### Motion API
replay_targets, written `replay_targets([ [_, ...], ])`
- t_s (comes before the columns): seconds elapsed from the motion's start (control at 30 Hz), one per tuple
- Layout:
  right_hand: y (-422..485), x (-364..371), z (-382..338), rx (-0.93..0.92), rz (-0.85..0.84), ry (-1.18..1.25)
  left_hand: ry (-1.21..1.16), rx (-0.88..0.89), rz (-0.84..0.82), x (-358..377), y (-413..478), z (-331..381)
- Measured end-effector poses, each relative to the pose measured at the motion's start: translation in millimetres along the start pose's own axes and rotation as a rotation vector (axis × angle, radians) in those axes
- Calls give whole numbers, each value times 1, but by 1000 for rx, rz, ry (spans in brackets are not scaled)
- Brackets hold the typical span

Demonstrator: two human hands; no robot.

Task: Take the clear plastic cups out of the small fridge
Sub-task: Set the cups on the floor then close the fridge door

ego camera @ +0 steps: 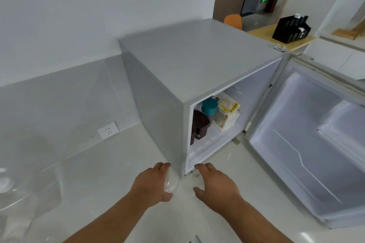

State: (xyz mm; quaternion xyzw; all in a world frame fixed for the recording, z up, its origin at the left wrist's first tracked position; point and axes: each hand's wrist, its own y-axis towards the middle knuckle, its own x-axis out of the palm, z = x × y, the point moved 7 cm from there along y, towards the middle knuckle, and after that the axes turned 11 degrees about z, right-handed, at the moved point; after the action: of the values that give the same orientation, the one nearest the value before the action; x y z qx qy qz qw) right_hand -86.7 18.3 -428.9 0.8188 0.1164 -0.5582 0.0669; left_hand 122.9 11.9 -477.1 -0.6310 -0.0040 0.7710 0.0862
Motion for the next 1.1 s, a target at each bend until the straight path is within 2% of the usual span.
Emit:
replay_targets([
  [0.5,44,104,-65,-12,-140,-36,2,40,-59,47,9,-106],
  [1.1,48,156,-65,-18,-206,-31,14,56,-100,103,10,-138],
])
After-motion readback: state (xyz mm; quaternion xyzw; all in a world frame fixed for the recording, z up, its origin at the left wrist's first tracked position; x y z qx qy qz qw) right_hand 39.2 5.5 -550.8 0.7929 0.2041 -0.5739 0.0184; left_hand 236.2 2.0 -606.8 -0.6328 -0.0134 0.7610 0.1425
